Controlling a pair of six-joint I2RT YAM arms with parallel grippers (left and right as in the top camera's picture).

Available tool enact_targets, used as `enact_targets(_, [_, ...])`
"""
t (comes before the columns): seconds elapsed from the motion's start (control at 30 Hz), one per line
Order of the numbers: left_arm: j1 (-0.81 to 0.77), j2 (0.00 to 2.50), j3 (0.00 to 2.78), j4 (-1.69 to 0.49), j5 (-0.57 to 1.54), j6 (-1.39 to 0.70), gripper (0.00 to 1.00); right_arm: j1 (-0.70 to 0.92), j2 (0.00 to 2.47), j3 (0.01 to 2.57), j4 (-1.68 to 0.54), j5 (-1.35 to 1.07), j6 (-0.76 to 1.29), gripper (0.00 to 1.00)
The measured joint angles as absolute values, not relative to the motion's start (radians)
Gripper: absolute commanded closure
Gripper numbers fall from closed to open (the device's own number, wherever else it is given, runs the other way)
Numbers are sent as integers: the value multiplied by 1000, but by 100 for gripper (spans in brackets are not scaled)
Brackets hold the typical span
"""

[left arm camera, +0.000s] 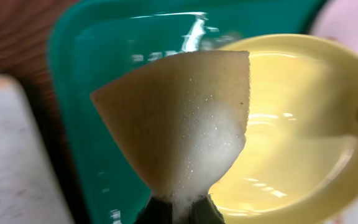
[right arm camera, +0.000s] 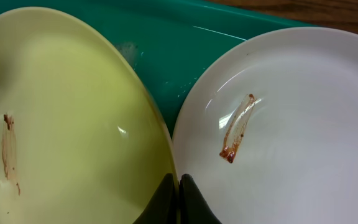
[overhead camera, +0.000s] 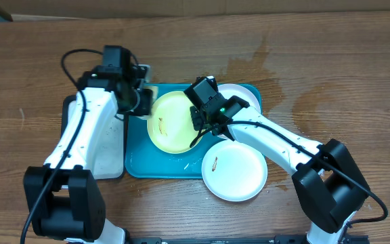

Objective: Clean dirty plates on tray and stack at the side
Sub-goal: 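Scrub the yellow plate surface with the sponge in the left gripper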

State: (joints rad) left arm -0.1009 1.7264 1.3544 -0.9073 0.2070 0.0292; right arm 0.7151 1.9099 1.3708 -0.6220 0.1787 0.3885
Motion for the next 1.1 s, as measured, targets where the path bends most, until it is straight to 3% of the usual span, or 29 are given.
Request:
enact_targets(0.33, [-208, 1784, 1259, -806, 307, 30, 96, 715, 1910, 1371, -632, 176, 409, 96])
enact_targets(0.9, [-216, 1795, 1156, -706, 315, 48, 96, 714, 1910, 1328, -667, 104, 596, 96])
enact_targets(1.1, [-216, 1787, 1156, -709, 305, 56, 96, 714, 1910, 1268, -639, 59, 611, 86])
